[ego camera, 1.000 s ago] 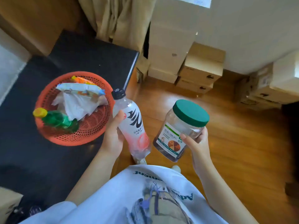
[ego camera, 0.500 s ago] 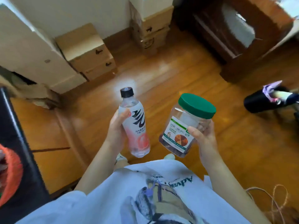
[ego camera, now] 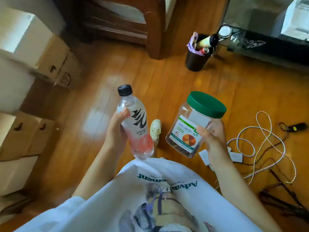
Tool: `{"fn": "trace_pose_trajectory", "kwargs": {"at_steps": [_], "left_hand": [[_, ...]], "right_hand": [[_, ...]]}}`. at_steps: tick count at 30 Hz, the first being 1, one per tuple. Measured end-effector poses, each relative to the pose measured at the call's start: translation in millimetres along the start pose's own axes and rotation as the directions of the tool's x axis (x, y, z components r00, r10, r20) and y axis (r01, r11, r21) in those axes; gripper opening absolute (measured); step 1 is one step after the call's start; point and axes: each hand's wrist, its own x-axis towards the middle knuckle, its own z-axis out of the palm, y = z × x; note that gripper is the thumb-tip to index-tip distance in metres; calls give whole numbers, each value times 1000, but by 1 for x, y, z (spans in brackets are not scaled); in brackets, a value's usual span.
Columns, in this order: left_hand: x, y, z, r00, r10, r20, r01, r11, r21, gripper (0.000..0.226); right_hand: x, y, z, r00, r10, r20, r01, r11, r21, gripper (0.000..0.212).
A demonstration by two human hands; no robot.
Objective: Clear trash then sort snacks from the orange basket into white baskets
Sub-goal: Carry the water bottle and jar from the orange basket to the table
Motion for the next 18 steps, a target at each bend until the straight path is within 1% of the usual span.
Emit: {"fn": "trace_pose_trajectory", "kwargs": {"at_steps": [3, 6, 8, 11, 15, 18], "left_hand": [[51, 11, 29, 996, -6, 88, 2, 999, 38, 30], [105, 27, 57, 986, -25, 162, 10, 996, 92, 30], [140, 42, 76, 975, -26, 220, -1, 993, 122, 29], [193, 63, 105, 956, -52, 288, -1, 983, 181, 37], [252, 82, 150, 923, -94, 373, 14, 977, 212, 35], [285, 87, 188, 902, -155, 404, 59, 969, 240, 47]], "right_hand": [[33, -10, -17, 996, -9, -84, 10, 1000, 16, 66], [73, -30, -25, 989, -39, -139, 48, 997, 64, 57], [102, -48, -28, 985, -64, -161, 80, 992, 97, 58], [141, -73, -32, 974, -80, -210, 108, 986, 125, 59], [179, -99, -47, 947, -86, -308, 149, 971, 188, 60], [202, -114, -66, 925, -75, -372, 166, 962, 219, 58]]}}
